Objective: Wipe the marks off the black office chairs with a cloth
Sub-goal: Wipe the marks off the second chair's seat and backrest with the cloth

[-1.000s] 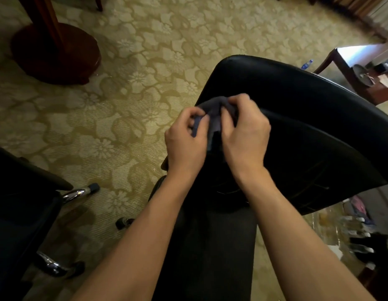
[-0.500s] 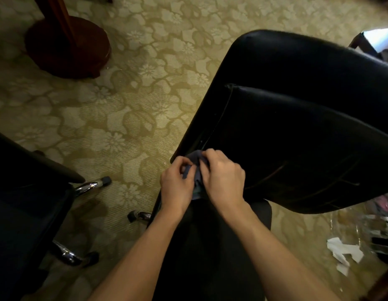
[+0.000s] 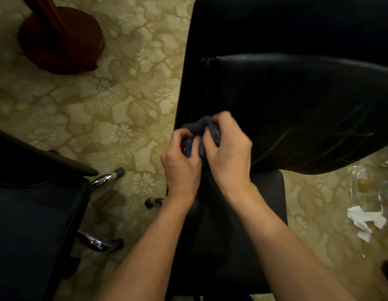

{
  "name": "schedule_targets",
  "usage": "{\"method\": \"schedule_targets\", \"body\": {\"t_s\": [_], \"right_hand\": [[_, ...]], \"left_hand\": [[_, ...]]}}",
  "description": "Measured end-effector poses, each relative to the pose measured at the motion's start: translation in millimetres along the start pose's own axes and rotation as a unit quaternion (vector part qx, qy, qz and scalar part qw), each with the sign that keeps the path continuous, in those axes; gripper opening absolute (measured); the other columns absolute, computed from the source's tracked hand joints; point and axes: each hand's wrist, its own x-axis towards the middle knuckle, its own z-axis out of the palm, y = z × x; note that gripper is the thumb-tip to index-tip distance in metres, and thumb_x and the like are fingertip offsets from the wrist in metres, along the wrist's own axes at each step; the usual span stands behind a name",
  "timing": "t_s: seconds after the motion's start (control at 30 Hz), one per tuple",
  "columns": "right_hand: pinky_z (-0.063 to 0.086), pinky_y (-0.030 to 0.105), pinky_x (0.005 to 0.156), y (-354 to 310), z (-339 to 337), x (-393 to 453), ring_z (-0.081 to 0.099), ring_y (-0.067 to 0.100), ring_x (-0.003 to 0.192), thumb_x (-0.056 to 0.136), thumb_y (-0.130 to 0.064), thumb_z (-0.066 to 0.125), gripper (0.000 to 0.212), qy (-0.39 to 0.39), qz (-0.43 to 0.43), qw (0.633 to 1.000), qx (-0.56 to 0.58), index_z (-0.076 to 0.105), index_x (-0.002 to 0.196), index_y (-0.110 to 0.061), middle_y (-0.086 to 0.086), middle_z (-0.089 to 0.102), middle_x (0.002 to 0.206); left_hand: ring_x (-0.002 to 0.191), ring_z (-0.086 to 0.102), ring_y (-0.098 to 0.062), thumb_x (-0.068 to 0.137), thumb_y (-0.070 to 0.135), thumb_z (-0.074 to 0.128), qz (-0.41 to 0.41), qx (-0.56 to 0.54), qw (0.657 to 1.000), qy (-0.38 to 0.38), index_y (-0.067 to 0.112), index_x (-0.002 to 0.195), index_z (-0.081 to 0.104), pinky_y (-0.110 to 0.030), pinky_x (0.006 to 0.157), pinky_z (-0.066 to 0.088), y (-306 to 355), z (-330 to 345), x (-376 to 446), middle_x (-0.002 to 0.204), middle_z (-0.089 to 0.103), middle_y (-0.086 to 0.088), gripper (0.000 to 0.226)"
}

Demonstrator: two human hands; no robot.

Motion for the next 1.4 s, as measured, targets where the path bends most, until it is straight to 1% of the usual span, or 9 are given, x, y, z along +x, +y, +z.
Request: {"method": "schedule_targets", "body": {"t_s": [0.13, 0.23, 0.33, 0.43, 0.53, 0.7, 0.9, 1.2, 1.4], "right_hand": [[0.053, 0.045, 0.065, 23, 23, -46, 0.065, 0.028, 0.079, 0.092, -0.019, 0.061, 0.012, -0.146, 0.073, 0.984, -0.070, 0.051, 0.099, -0.015, 0.005, 0.062, 0.090], [0.055, 0.045, 0.069, 26, 23, -65, 0.066, 0.021, 0.081, 0.093, -0.023, 0.061, 0.013, -0.173, 0.136, 0.975, -0.042, 0.051, 0.101, -0.019, 0.001, 0.064, 0.090], [0.056, 0.034, 0.069, 7, 8, -62, 0.065, 0.008, 0.081, 0.093, -0.022, 0.064, 0.013, -0.093, 0.131, 0.986, 0.040, 0.055, 0.103, -0.021, -0.007, 0.064, 0.088], [0.048, 0.012, 0.068, -22, -7, -38, 0.062, 0.002, 0.080, 0.092, -0.015, 0.067, 0.015, 0.020, 0.075, 0.993, 0.090, 0.060, 0.104, -0.012, -0.009, 0.061, 0.087], [0.047, 0.013, 0.070, -32, -7, -15, 0.063, 0.004, 0.079, 0.092, -0.014, 0.067, 0.017, 0.084, 0.050, 0.991, 0.093, 0.060, 0.105, -0.007, -0.004, 0.064, 0.089], [0.052, 0.025, 0.066, -15, 16, -18, 0.063, 0.006, 0.076, 0.092, -0.023, 0.066, 0.019, 0.059, 0.077, 0.993, 0.070, 0.056, 0.102, -0.010, -0.005, 0.063, 0.087], [0.054, 0.046, 0.064, 12, 42, -68, 0.064, 0.016, 0.072, 0.090, -0.029, 0.064, 0.016, -0.090, 0.178, 0.980, 0.023, 0.052, 0.096, -0.022, -0.004, 0.063, 0.078], [0.044, 0.011, 0.066, -35, -3, -2, 0.060, 0.004, 0.075, 0.089, -0.017, 0.068, 0.017, 0.096, 0.063, 0.991, 0.070, 0.060, 0.098, -0.007, -0.006, 0.062, 0.083], [0.053, 0.036, 0.062, -15, 34, -20, 0.064, 0.010, 0.072, 0.089, -0.021, 0.068, 0.020, 0.039, 0.086, 0.994, 0.046, 0.055, 0.098, -0.009, -0.003, 0.063, 0.081]], "left_hand": [[0.068, 0.058, 0.001, 0.091, 0.013, 0.067, -0.163, 0.027, 0.981, -0.100, 0.017, 0.085, 0.061, -0.017, 0.065, 0.041, -51, -8, -31, 0.074, 0.061, 0.009, 0.010], [0.070, 0.059, -0.003, 0.093, 0.021, 0.067, -0.197, 0.046, 0.974, -0.103, 0.021, 0.085, 0.062, -0.014, 0.063, 0.040, -60, -20, -42, 0.075, 0.063, 0.008, 0.009], [0.081, 0.061, 0.002, 0.095, 0.013, 0.064, -0.151, -0.030, 0.987, -0.043, 0.025, 0.093, 0.063, -0.007, 0.071, 0.042, -30, -30, -37, 0.085, 0.065, 0.016, 0.012], [0.100, 0.064, -0.003, 0.095, 0.011, 0.062, -0.061, -0.076, 0.995, 0.025, 0.021, 0.108, 0.067, -0.020, 0.087, 0.049, -4, -28, -14, 0.102, 0.069, 0.013, 0.016], [0.105, 0.064, -0.008, 0.094, 0.012, 0.063, 0.007, -0.066, 0.997, 0.038, 0.012, 0.115, 0.069, -0.025, 0.092, 0.049, 3, -15, 9, 0.110, 0.069, 0.001, 0.022], [0.090, 0.054, 0.000, 0.093, 0.010, 0.062, 0.045, 0.031, 0.998, 0.025, 0.003, 0.111, 0.069, -0.006, 0.082, 0.038, -20, -1, 4, 0.098, 0.065, -0.005, 0.020], [0.083, 0.060, -0.015, 0.091, 0.019, 0.065, -0.090, 0.115, 0.986, -0.079, 0.013, 0.100, 0.068, -0.041, 0.077, 0.051, -74, -17, -32, 0.092, 0.065, 0.001, 0.011], [0.089, 0.064, -0.014, 0.091, 0.010, 0.066, 0.039, -0.016, 0.997, 0.066, 0.005, 0.104, 0.070, -0.015, 0.080, 0.044, -2, -3, 17, 0.097, 0.070, -0.005, 0.014], [0.091, 0.062, -0.015, 0.096, 0.009, 0.058, 0.032, 0.060, 0.998, 0.005, 0.003, 0.110, 0.066, -0.009, 0.079, 0.038, -43, 0, 2, 0.102, 0.069, -0.008, 0.017]]}}
